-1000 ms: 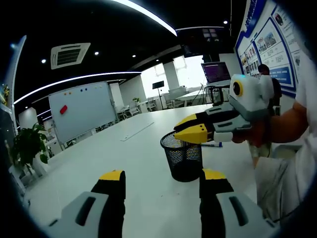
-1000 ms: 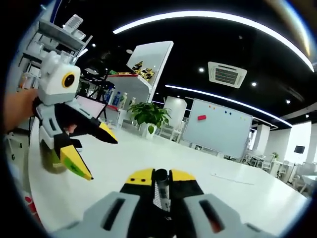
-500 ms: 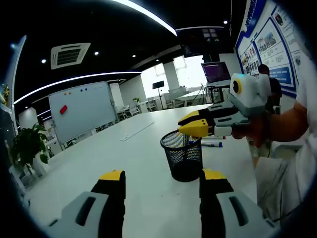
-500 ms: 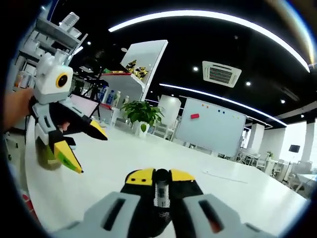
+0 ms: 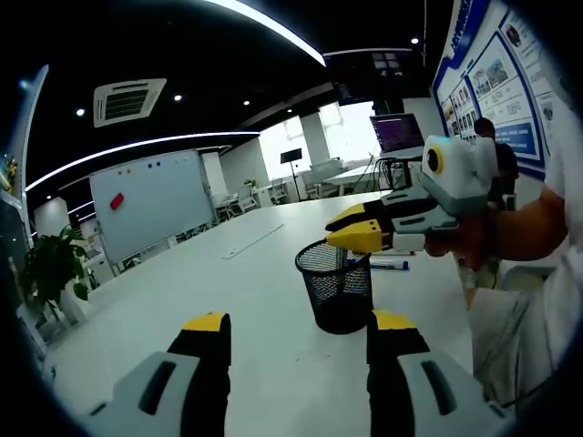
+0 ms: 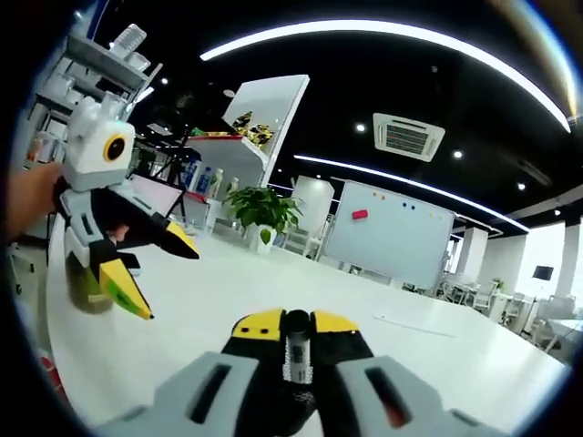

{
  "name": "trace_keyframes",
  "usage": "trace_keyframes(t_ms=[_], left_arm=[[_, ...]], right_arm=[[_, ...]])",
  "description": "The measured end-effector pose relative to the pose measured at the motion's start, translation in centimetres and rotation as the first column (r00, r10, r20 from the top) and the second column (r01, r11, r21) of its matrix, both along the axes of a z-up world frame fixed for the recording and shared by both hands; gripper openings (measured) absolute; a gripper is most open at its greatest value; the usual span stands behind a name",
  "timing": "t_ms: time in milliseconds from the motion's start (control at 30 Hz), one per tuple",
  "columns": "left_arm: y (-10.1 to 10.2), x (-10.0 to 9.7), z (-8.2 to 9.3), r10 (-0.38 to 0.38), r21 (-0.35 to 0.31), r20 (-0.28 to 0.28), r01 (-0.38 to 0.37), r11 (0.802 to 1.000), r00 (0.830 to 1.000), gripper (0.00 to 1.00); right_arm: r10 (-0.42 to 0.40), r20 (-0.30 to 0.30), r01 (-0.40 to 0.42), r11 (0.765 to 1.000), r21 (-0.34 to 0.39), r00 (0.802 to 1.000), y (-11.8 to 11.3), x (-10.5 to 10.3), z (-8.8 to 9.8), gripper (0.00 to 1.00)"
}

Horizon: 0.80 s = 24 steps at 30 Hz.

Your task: Pick up the whiteboard markers from the pen holder and place them facing the whiteboard neatly

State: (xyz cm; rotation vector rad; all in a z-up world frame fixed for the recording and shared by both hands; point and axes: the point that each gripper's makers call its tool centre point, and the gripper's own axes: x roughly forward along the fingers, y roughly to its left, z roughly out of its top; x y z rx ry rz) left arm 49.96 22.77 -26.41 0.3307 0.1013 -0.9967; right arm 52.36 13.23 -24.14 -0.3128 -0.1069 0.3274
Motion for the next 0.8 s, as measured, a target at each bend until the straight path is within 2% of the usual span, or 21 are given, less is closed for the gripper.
trace_keyframes(t_ms=[500, 800], left_arm=[[0.0, 0.0, 0.0, 0.001, 0.0, 0.0, -0.001, 1.0, 1.0, 0.61], [0.1, 0.0, 0.0, 0.001, 0.0, 0.0, -0.001, 1.0, 1.0, 0.61]], right_arm=[[-0.018, 0.015, 0.017, 0.999, 0.037, 1.0, -1.0, 0.0, 0.8, 0.1], [-0.022, 0.059, 0.016, 0.994, 0.107, 0.998, -2.2, -0.6, 3.0, 0.1]])
